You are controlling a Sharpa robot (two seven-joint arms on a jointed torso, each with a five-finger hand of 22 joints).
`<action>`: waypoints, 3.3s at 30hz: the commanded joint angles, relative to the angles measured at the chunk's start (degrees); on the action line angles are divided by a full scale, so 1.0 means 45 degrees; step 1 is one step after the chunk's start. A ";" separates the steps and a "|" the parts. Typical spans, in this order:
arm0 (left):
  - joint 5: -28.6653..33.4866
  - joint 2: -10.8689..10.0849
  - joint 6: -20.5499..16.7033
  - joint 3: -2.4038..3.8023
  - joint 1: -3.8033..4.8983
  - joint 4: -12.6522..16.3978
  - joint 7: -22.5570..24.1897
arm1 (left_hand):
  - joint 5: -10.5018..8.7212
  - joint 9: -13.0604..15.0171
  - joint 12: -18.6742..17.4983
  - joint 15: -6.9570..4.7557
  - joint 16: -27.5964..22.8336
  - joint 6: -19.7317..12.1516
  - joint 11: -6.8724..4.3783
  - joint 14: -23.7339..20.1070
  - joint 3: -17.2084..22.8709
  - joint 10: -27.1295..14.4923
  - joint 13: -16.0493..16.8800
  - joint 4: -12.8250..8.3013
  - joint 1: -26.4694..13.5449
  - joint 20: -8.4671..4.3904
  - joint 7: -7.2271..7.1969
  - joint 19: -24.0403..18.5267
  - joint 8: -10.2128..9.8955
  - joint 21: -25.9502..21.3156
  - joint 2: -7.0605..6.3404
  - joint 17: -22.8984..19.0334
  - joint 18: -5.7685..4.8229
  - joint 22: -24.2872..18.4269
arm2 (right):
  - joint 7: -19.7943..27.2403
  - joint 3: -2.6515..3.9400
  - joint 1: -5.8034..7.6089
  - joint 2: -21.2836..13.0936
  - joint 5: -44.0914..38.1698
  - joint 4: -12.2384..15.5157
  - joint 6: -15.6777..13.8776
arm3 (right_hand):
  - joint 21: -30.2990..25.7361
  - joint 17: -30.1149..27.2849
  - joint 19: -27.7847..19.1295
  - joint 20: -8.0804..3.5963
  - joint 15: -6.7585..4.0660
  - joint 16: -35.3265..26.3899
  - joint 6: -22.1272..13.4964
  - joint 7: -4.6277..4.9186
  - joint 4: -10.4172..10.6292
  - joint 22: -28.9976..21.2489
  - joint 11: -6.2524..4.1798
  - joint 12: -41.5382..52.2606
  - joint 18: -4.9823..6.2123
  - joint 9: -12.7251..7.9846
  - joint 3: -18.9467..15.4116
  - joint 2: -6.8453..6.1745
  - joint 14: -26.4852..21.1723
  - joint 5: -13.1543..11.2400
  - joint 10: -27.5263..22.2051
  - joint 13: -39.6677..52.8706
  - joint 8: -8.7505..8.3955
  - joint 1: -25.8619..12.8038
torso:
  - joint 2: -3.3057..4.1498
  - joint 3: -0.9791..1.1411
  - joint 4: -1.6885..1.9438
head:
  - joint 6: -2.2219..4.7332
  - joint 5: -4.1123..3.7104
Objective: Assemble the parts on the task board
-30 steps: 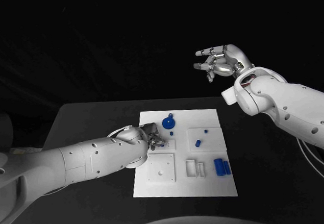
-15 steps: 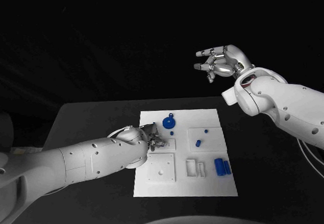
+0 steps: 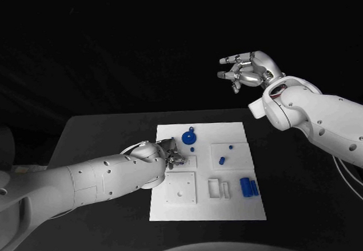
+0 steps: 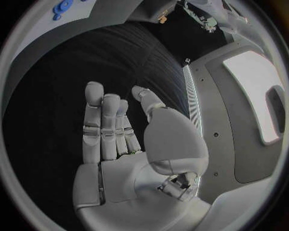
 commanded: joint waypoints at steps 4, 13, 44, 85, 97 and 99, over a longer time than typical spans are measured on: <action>-0.0065 0.0102 0.0383 -0.0023 -0.0031 -0.0195 -0.0128 | -0.0325 0.0000 -0.0001 -0.0079 -0.0086 0.2739 -0.0509 0.0025 0.0171 0.0122 -0.0006 -0.0059 0.0189 0.0073 -0.2064 -0.0018 -0.0029 0.0038 0.0285 -0.0038 0.0101 0.0225 | 0.0104 0.0007 -0.0023 0.0026 -0.0003 -0.0003 0.0173 | -0.0071 -0.0016 0.0329 0.0002 -0.0006 0.0007 0.0099 0.0025 0.0040 0.0376 -0.0009 0.0027 0.0205 0.0020 0.0014 -0.0012 -0.0057 0.0042 -0.0072 -0.0003 0.0020 -0.0114 | -0.0002 0.0010 -0.0009 | 0.0001 0.0004; 0.0087 0.0243 0.0743 -0.0021 -0.0030 -0.0412 -0.0129 | -0.0402 0.0013 -0.0005 -0.0073 -0.0094 0.2722 -0.0505 0.0009 0.0111 0.0121 -0.0017 -0.0032 0.0258 0.0069 -0.2059 -0.0025 -0.0025 0.0020 0.0274 -0.0063 0.0092 0.0225 | 0.0102 0.0007 -0.0031 0.0035 -0.0002 -0.0009 0.0195 | -0.0070 -0.0016 0.0330 0.0000 -0.0008 0.0011 0.0120 0.0023 0.0048 0.0377 -0.0010 0.0033 0.0203 0.0021 0.0025 -0.0016 -0.0052 0.0075 -0.0062 -0.0001 0.0021 -0.0134 | 0.0001 0.0005 -0.0015 | -0.0012 -0.0014; 0.0340 0.0311 0.0649 -0.0019 -0.0033 -0.0768 -0.0024 | -0.2259 0.0011 -0.0040 -0.0098 -0.0182 0.2763 -0.0502 -0.0100 -0.0209 0.0125 -0.0211 0.3142 -0.0461 0.0022 -0.2088 0.0010 -0.0057 -0.0170 -0.2101 -0.0300 0.0027 0.0229 | 0.0098 0.0007 -0.0061 -0.0015 -0.0002 -0.0015 0.0199 | -0.0123 -0.0023 0.0320 0.0002 -0.0004 -0.0001 0.0132 0.0021 0.0081 0.0367 -0.0007 0.0029 0.0201 0.0022 -0.0020 -0.0026 -0.0065 0.0090 -0.0065 -0.0003 0.0021 -0.0189 | -0.0009 -0.0002 0.0006 | -0.0053 -0.0103; 0.0725 -0.0281 0.0112 0.0147 -0.0024 -0.0400 0.0554 | -0.2504 -0.0090 -0.0108 -0.0200 -0.0290 0.2986 -0.0540 -0.0166 -0.2764 0.0129 -0.0417 0.5421 -0.0975 -0.0375 -0.2091 0.0018 -0.0434 -0.0251 -0.4253 -0.0305 -0.0333 0.0217 | 0.0083 0.0007 -0.0214 -0.0094 0.0008 -0.0054 0.0213 | -0.0151 -0.0029 0.0321 0.0004 -0.0003 -0.0005 0.0094 0.0021 0.0108 0.0359 -0.0008 0.0029 0.0203 0.0020 -0.0073 -0.0012 -0.0062 0.0098 -0.0061 -0.0009 0.0019 -0.0189 | -0.0013 0.0005 0.0012 | -0.0034 -0.0171; 0.1789 -0.1157 0.1076 0.1596 0.0616 0.0435 0.0497 | -0.2458 -0.2393 -0.0903 -0.0016 -0.1239 0.1620 -0.0150 -0.0610 -0.2142 0.0118 -0.0648 0.5161 0.0487 -0.0676 -0.1448 -0.0048 -0.1800 -0.0929 -0.2953 -0.1584 -0.0734 0.0028 | 0.0087 0.0007 -0.0258 -0.0191 0.0011 -0.0140 0.0209 | -0.0152 -0.0035 0.0332 0.0003 -0.0006 -0.0006 0.0085 0.0022 0.0112 0.0362 -0.0010 0.0030 0.0202 0.0021 -0.0089 0.0003 -0.0056 0.0112 -0.0049 -0.0017 0.0021 -0.0182 | -0.0010 -0.0004 0.0008 | 0.0144 -0.0213; 0.1975 -0.1212 0.1330 0.1681 0.0956 0.0349 0.0424 | -0.1453 -0.2896 -0.1055 -0.0016 -0.1358 0.1542 -0.0122 -0.0675 -0.2330 0.0107 -0.0596 0.4260 0.1031 -0.0731 -0.1446 -0.0010 -0.1782 -0.1067 -0.2444 -0.1764 -0.0798 0.0030 | 0.0086 0.0007 -0.0260 -0.0188 0.0011 -0.0165 0.0213 | -0.0134 -0.0035 0.0336 0.0001 -0.0008 -0.0003 0.0088 0.0021 0.0100 0.0367 -0.0012 0.0027 0.0200 0.0021 -0.0079 0.0006 -0.0051 0.0118 -0.0046 -0.0022 0.0020 -0.0168 | -0.0007 -0.0005 0.0002 | 0.0173 -0.0205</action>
